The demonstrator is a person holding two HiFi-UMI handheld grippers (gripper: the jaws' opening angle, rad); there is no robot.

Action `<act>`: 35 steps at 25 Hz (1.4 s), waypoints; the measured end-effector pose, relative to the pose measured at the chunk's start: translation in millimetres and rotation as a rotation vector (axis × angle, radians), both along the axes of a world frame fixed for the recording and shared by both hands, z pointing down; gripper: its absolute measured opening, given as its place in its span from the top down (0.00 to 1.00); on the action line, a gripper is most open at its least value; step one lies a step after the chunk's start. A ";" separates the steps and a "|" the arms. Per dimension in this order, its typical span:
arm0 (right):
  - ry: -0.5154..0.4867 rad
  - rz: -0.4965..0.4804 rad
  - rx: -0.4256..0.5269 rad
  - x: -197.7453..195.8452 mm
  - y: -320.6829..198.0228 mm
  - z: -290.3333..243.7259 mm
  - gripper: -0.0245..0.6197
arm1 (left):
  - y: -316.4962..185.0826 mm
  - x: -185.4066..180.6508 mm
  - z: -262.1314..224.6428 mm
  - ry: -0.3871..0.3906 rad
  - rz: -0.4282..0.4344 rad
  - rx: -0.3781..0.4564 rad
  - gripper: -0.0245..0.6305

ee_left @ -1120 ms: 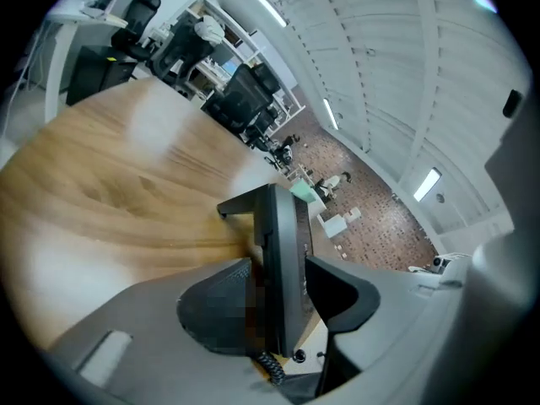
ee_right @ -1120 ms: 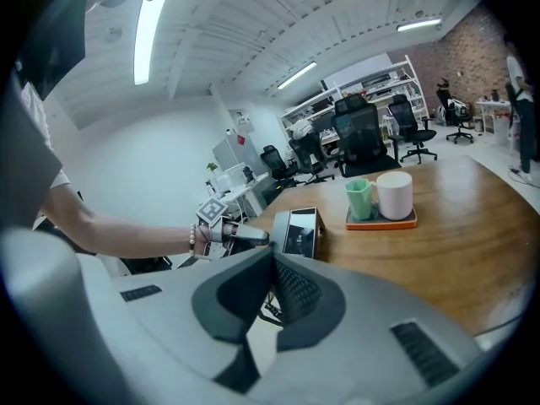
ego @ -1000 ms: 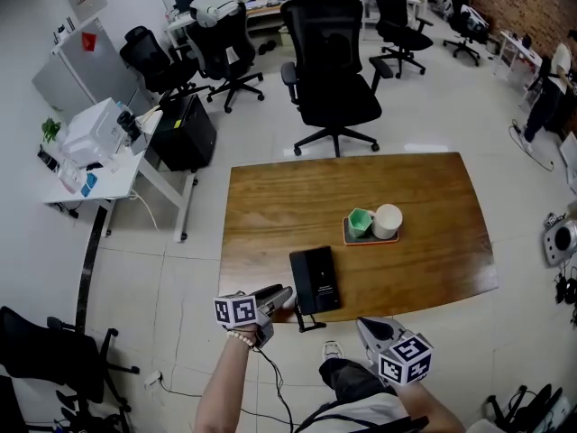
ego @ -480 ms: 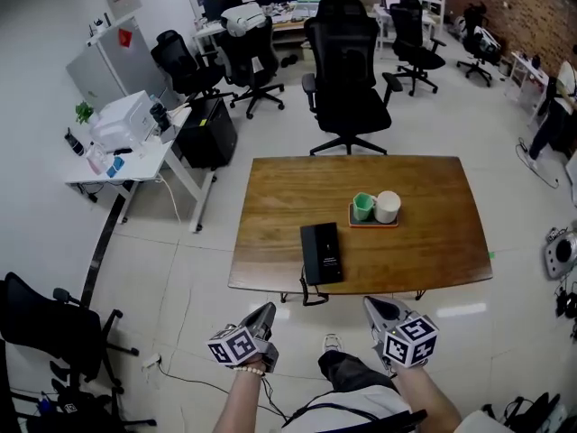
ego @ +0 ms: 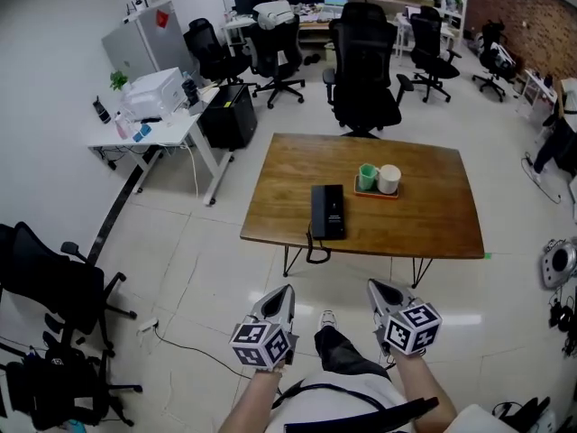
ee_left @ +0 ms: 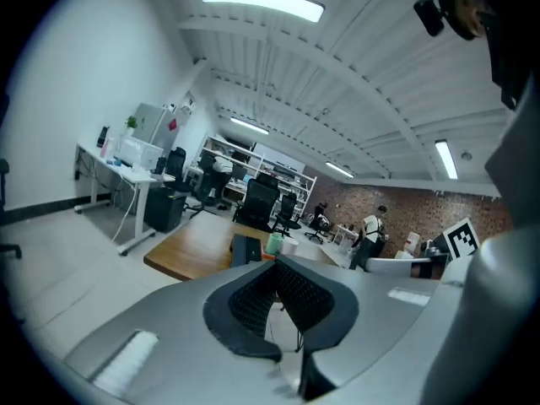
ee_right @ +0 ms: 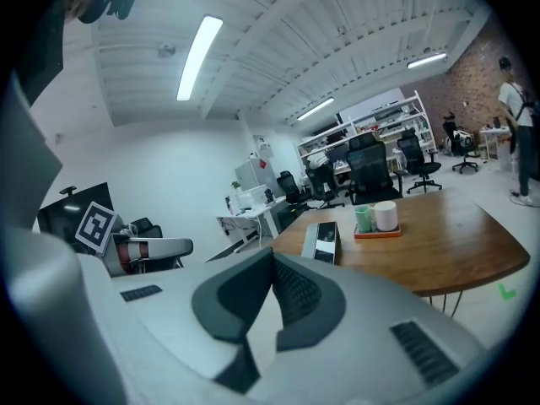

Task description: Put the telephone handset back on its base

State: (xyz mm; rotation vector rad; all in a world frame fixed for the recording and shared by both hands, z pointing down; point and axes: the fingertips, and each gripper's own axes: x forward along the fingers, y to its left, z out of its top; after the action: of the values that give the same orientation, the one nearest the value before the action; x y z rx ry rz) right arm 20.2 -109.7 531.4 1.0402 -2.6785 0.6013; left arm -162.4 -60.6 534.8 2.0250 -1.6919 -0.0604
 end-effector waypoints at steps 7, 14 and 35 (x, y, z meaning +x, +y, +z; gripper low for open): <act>-0.001 -0.003 -0.013 14.2 56.2 -1.6 0.95 | 47.9 15.0 -0.6 -0.055 -0.040 -0.024 0.96; -0.006 -0.031 -0.032 22.9 71.1 0.6 0.95 | 53.4 49.7 -7.3 -0.065 -0.020 -0.025 0.96; 0.049 -0.088 0.039 38.5 28.2 -24.6 0.95 | 9.1 75.9 -7.9 -0.043 -0.054 -0.059 0.96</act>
State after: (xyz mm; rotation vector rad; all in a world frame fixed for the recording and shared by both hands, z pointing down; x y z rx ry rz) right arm 58.7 -81.6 506.7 0.9286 -2.6871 0.5019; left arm -86.4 -51.5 526.9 1.9508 -1.7540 0.0157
